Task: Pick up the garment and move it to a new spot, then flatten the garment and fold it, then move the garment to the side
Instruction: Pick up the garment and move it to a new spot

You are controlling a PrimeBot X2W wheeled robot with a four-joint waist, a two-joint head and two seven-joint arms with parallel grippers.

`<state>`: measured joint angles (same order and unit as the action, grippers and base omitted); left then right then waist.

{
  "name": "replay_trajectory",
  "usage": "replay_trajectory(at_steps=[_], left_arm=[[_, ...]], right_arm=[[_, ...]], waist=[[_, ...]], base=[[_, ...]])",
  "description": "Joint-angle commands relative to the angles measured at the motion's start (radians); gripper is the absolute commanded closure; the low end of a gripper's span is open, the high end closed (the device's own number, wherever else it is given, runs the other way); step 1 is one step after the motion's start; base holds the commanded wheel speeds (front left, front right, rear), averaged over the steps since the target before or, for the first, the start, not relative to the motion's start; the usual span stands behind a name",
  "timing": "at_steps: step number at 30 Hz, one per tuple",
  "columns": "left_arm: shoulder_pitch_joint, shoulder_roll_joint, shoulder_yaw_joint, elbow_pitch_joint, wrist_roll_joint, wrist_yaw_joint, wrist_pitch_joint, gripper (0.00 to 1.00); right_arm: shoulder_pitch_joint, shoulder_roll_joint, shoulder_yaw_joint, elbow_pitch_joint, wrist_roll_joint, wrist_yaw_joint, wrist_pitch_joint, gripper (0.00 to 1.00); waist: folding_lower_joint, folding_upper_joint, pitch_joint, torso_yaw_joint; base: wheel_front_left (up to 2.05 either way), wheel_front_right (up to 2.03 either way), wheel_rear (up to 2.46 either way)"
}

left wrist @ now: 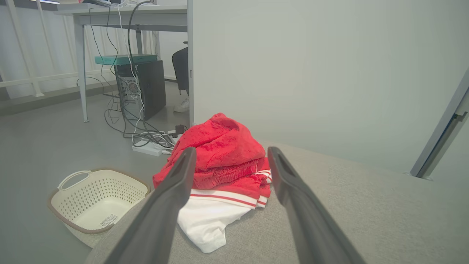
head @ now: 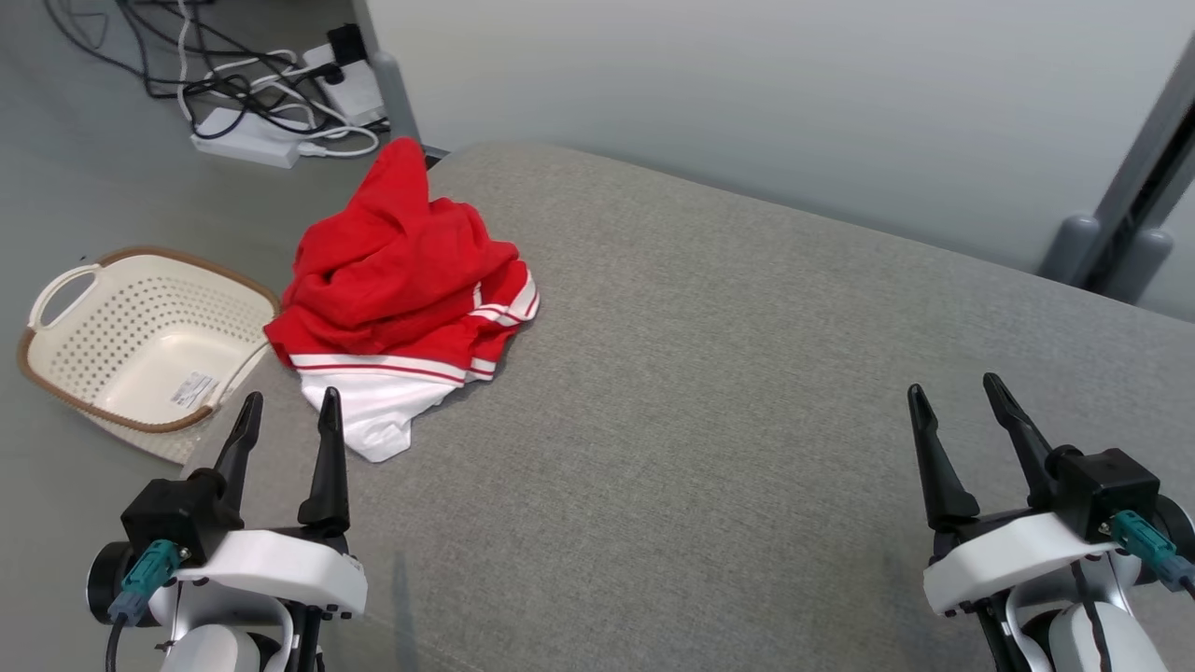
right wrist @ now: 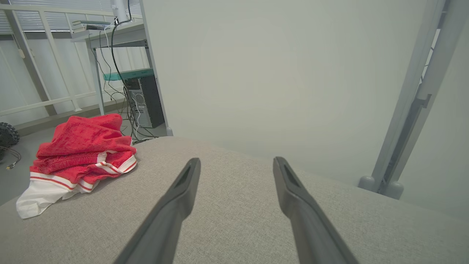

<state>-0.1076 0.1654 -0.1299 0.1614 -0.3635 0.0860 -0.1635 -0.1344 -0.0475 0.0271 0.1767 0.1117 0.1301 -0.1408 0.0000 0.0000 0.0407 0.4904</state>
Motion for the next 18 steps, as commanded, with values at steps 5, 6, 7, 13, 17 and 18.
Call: replay_trajectory(at_steps=[5, 6, 7, 13, 17, 18], left_arm=[[0.013, 0.002, 0.012, -0.009, -0.01, 0.012, -0.014, 0.0], [0.014, 0.002, 0.014, -0.011, -0.012, 0.013, -0.014, 0.0], [0.014, 0.003, 0.016, -0.014, -0.014, 0.016, -0.016, 0.0], [0.019, 0.004, 0.017, -0.025, -0.018, 0.023, -0.018, 0.0], [0.014, 0.007, 0.017, -0.033, -0.023, 0.027, -0.013, 0.0], [0.01, 0.007, 0.017, -0.034, -0.025, 0.028, -0.011, 0.0]], right_arm=[[-0.022, -0.007, 0.014, 0.007, 0.002, 0.001, 0.006, 0.0], [-0.023, -0.007, 0.018, 0.01, 0.003, 0.001, 0.006, 0.0], [-0.026, -0.007, 0.021, 0.013, 0.003, 0.001, 0.005, 0.0], [-0.043, -0.007, 0.028, 0.023, 0.003, 0.001, -0.001, 0.0], [-0.042, -0.007, 0.03, 0.029, 0.007, 0.001, -0.003, 0.0], [-0.043, -0.007, 0.029, 0.03, 0.008, 0.001, -0.004, 0.0]], waist=[[0.0, 0.0, 0.018, 0.046], [0.0, 0.0, 0.02, 0.047], [0.0, 0.0, 0.021, 0.048], [0.0, 0.0, 0.025, 0.049], [0.0, 0.0, 0.026, 0.049], [0.0, 0.0, 0.026, 0.049]], base=[[0.0, 0.0, 0.0], [0.0, 0.0, 0.0], [0.0, 0.0, 0.0], [0.0, 0.0, 0.0], [0.0, 0.0, 0.0], [0.0, 0.0, 0.0]])
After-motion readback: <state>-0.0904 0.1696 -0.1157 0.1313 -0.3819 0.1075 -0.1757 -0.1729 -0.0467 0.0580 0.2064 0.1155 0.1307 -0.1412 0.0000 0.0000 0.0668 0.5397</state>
